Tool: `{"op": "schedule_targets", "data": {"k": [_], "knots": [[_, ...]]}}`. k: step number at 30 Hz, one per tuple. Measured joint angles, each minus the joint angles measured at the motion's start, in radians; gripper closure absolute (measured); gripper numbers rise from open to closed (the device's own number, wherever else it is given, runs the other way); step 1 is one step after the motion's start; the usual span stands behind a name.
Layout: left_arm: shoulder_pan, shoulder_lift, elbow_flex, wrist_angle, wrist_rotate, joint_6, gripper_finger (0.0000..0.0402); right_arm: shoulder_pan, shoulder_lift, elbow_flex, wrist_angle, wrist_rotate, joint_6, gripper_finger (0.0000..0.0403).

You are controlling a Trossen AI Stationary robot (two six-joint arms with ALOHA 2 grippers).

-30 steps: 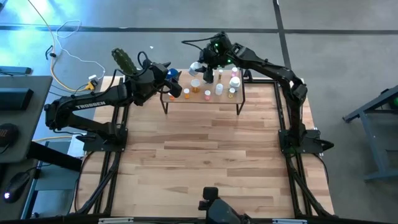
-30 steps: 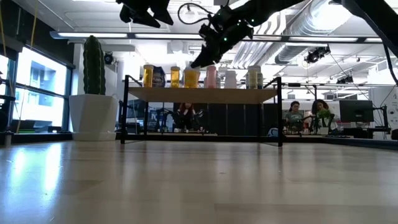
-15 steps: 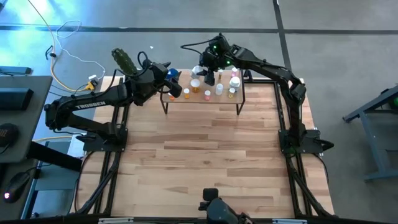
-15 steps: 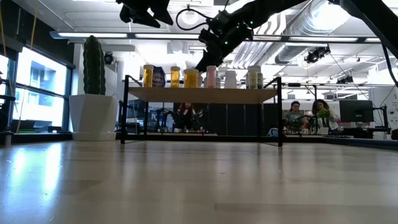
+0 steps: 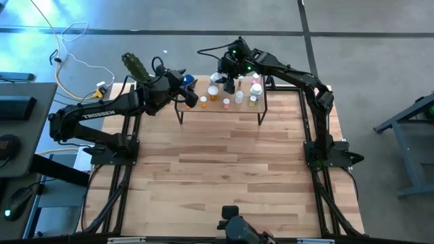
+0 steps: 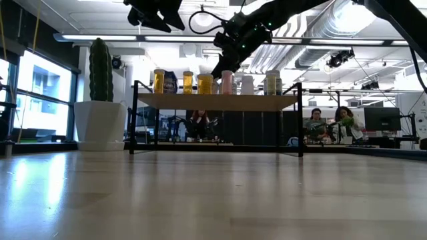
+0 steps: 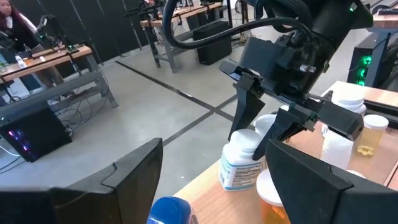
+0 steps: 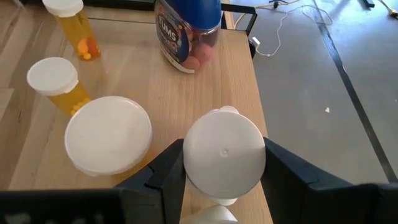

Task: Pick and place medicine bottles onto shelf by color
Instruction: Put the white pill bottle on the shelf

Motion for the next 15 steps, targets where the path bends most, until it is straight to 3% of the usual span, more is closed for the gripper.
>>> {"op": "schedule_targets", "data": {"k": [15], "knots": [[0.000,0.000,0.000,0.000,0.000,0.003,0.0128,0.000,0.000,0.000,-0.001,0.000,-0.019,0.0204]]}}
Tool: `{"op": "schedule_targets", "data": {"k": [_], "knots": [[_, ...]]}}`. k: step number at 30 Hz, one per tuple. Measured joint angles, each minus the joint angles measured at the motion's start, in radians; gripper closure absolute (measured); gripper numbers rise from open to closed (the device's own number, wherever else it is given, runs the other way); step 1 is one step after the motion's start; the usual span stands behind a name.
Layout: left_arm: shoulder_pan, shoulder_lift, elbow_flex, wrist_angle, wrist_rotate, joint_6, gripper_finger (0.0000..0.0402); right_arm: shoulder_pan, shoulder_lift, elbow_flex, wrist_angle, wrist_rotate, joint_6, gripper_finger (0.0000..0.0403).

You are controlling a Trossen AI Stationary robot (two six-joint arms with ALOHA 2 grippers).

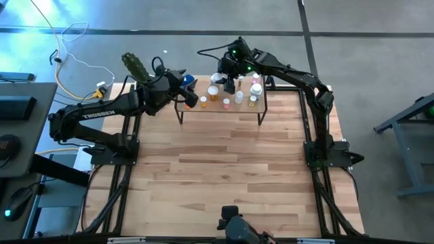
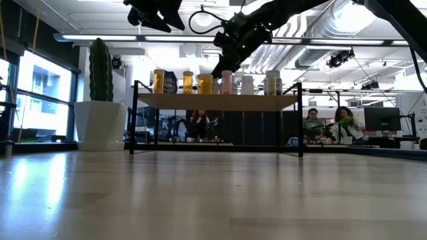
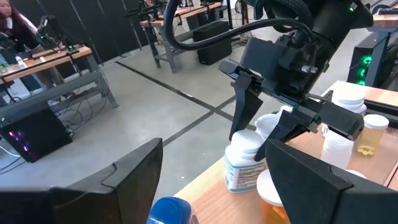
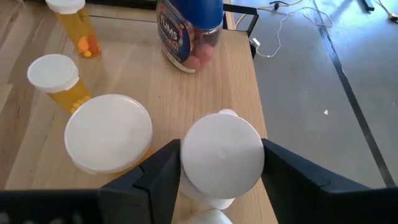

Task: Pick and place medicine bottles onto shelf by color
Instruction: Put the white pill bottle on the shelf

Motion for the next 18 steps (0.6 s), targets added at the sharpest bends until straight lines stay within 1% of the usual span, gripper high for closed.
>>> {"op": "schedule_targets", "data": {"k": [12,18], "knots": [[0.000,0.000,0.000,-0.001,0.000,0.000,0.0128,0.000,0.000,0.000,0.033,0.000,0.017,0.0201],[0.000,0.000,0.000,-0.030,0.000,0.000,0.0128,0.000,0.000,0.000,0.033,0.000,0.027,0.0201]]}}
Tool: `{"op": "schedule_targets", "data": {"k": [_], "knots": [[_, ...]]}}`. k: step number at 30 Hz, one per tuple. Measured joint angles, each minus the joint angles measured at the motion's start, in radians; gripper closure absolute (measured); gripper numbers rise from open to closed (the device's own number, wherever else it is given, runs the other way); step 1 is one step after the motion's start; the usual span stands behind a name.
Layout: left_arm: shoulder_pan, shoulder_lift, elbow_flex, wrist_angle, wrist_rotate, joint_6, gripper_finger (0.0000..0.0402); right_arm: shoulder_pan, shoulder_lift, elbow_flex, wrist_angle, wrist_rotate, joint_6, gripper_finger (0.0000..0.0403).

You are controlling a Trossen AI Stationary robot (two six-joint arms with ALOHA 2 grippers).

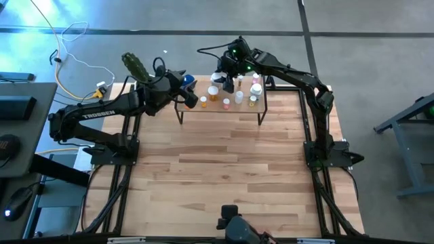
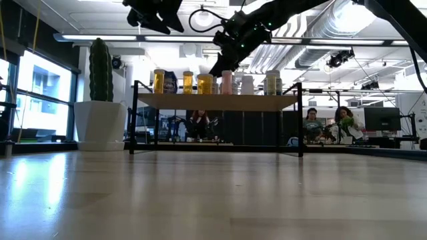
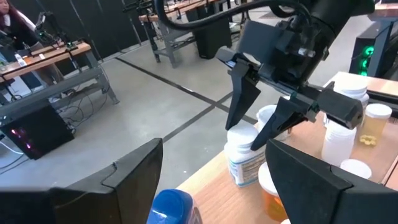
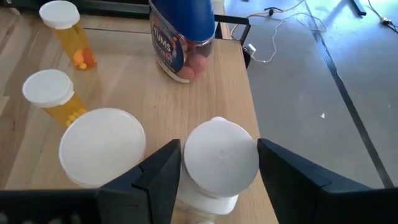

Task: Pick and place medicine bottles onto shelf by color
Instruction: Put the white pill bottle on the shelf, then return to Home Position

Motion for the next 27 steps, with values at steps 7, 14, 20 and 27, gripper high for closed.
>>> {"op": "schedule_targets", "data": {"k": [7,14,20,27], "knots": [[0.000,0.000,0.000,-0.008,0.000,0.000,0.0128,0.003,0.000,0.000,0.074,0.000,0.052,0.0201],[-0.004,0.000,0.000,-0.045,0.031,-0.003,0.0128,0.002,-0.002,0.000,0.085,0.000,0.064,0.0201],[-0.020,-0.010,0.000,-0.090,0.120,-0.027,0.0128,0.010,-0.026,0.000,0.117,0.058,0.080,0.0201],[-0.057,-0.091,0.000,-0.209,0.235,-0.045,0.0128,0.035,-0.058,0.002,0.136,0.140,0.164,0.0201]]}}
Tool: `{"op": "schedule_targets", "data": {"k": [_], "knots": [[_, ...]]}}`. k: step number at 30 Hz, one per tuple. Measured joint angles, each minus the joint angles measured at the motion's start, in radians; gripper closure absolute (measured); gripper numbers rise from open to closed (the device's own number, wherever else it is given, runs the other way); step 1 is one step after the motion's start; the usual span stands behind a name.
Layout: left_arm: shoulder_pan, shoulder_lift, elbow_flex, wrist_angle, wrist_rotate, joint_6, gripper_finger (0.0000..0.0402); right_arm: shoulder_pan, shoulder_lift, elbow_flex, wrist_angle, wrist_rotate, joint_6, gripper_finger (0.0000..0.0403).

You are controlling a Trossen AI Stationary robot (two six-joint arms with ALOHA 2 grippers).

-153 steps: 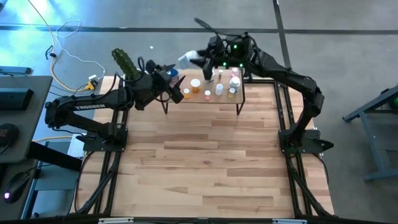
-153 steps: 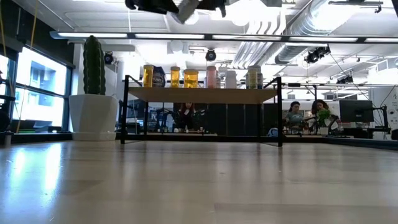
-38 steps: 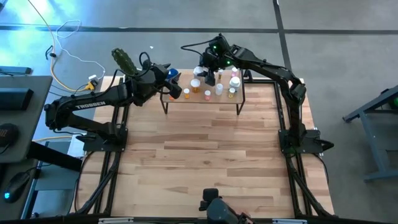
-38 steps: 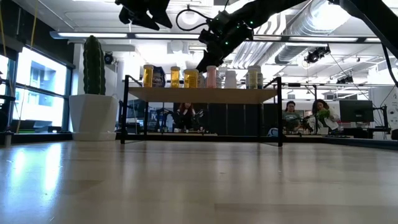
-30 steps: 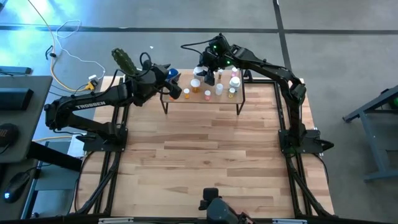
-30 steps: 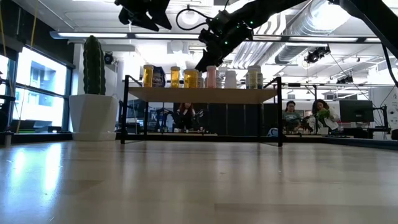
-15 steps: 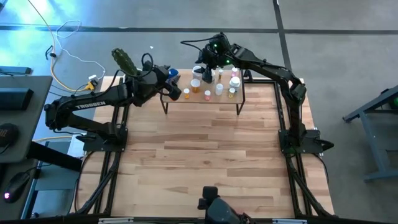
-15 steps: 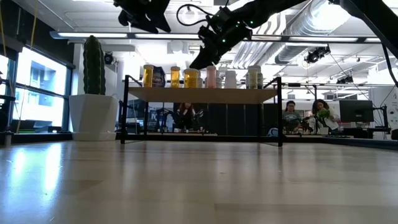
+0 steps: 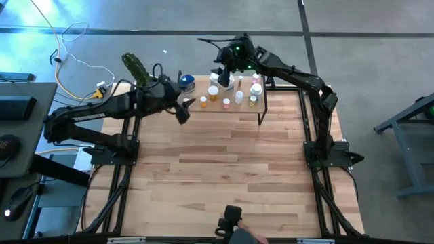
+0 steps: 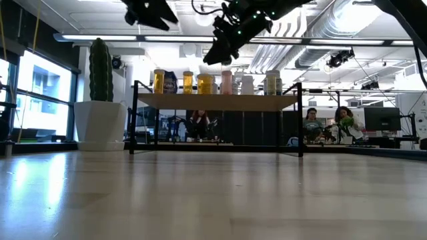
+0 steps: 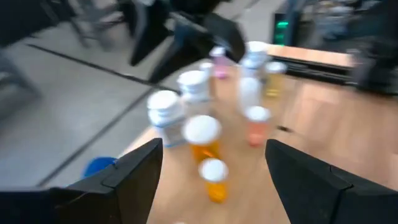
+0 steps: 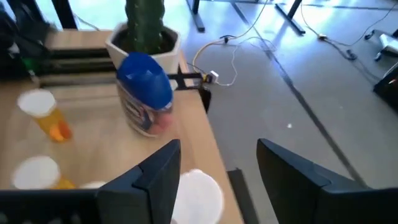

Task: Pick and place medicine bottles onto shelf by color
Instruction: Return to Home Position

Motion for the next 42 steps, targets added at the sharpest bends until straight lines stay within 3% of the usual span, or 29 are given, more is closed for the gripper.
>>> {"op": "schedule_targets", "data": {"k": [6,10,20,28,37,42], "knots": [[-0.018,-0.107,-0.017,-0.103,0.142,-0.060,0.0128,0.046,-0.019,0.000,0.018,0.006,0.106,0.0201],[-0.050,-0.198,-0.113,-0.096,0.197,-0.068,0.0128,0.087,-0.045,0.000,0.022,0.033,0.159,0.0201],[-0.104,-0.436,-0.456,0.158,0.311,-0.160,0.0128,0.199,-0.116,0.000,0.100,0.098,0.305,0.0201],[-0.179,-0.599,-0.684,0.320,0.329,-0.236,0.0128,0.262,-0.187,0.000,0.098,0.102,0.459,0.0201],[-0.247,-0.802,-0.905,0.500,0.330,-0.243,0.0128,0.304,-0.294,0.000,0.036,0.084,0.489,0.0201],[-0.248,-0.859,-0.986,0.512,0.327,-0.244,0.0128,0.305,-0.358,0.000,-0.035,0.083,0.519,0.0201]]}}
